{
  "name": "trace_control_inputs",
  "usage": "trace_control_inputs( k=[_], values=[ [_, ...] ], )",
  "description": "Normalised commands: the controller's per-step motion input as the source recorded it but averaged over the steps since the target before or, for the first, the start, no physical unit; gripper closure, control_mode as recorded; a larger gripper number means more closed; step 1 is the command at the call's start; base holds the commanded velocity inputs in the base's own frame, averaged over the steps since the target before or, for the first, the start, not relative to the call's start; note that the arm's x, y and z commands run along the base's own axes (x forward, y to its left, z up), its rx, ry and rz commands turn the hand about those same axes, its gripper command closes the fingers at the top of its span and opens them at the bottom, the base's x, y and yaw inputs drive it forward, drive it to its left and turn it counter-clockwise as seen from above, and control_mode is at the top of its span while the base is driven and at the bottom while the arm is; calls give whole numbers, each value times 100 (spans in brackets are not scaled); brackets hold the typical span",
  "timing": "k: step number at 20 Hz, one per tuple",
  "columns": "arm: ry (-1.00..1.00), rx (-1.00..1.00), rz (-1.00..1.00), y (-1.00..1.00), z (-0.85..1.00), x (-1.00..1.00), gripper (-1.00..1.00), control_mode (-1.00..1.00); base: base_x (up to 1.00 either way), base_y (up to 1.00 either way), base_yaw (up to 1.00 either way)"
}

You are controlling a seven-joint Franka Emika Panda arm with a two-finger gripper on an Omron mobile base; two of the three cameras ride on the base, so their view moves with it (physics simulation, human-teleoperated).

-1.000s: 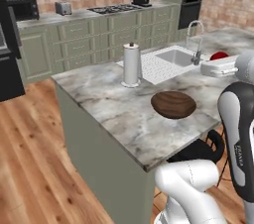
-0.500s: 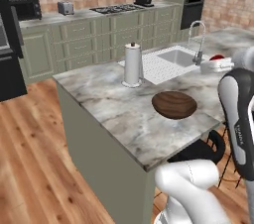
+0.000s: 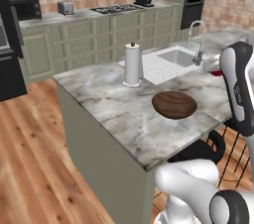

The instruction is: Retrieve the apple and banana from the fridge and place them into the bowl on the dining table.

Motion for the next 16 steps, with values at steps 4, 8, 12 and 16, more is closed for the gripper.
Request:
trace_control_inputs(
  k=[4, 8, 12, 16],
  values=[
    [14, 0, 0, 0, -64, 32, 100, -100, 0, 0, 0],
    [14, 0, 0, 5, -67, 32, 100, -100, 0, 0, 0],
    [14, 0, 0, 2, -59, 27, 100, -100, 0, 0, 0],
    [10, 0, 0, 0, -50, 29, 100, -100, 0, 0, 0]
  ],
)
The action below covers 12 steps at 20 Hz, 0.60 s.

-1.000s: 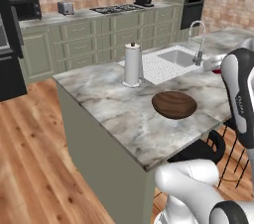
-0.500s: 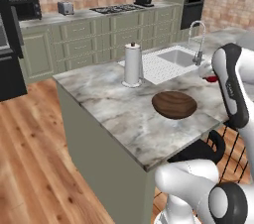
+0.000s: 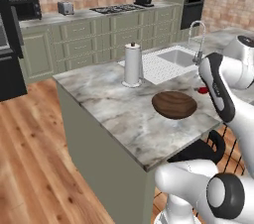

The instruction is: Retrieve the apple and banana from the fridge and place them into the bowl on the dining table.

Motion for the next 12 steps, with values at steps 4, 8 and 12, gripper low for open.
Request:
trace_control_inputs(
  k=[4, 8, 12],
  values=[
    [1, 0, 0, 0, -55, 39, 100, -100, 0, 0, 0],
    [0, 0, 0, 0, -51, 53, 100, -100, 0, 0, 0],
    [0, 0, 0, 0, -47, 52, 100, -100, 0, 0, 0]
  ],
)
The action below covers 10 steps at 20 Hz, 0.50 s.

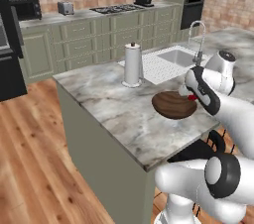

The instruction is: Retrieve the apple and banana from the fridge and place them into the bowl on the dining table.

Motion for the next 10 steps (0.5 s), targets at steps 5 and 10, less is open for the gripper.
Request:
trace_control_inputs(
  k=[5, 10],
  values=[
    [0, 0, 0, 0, -49, 51, 100, -100, 0, 0, 0],
    [0, 0, 0, -2, -40, 53, 100, -100, 0, 0, 0]
  ],
)
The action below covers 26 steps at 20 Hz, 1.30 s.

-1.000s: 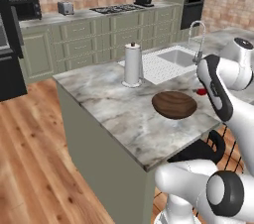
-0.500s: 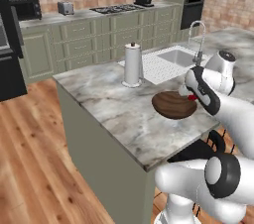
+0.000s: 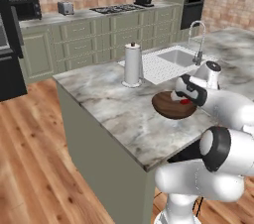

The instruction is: Retrieve the apple and banana from the fridge and place them into the bowl on the dining table.

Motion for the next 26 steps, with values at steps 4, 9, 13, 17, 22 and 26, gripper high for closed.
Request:
trace_control_inputs(
  k=[4, 9, 13, 17, 22, 26],
  values=[
    [0, 0, 0, -5, -33, 46, 100, -100, 0, 0, 0],
    [0, 0, 0, -15, -35, 44, 100, -100, 0, 0, 0],
    [0, 0, 0, -16, -33, 42, 100, -100, 0, 0, 0],
    [0, 0, 0, -6, -28, 39, -100, -100, 0, 0, 0],
    [0, 0, 0, 0, -22, 47, -100, -100, 0, 0, 0],
    [0, 0, 0, -4, -4, 29, -100, -100, 0, 0, 0]
  ],
)
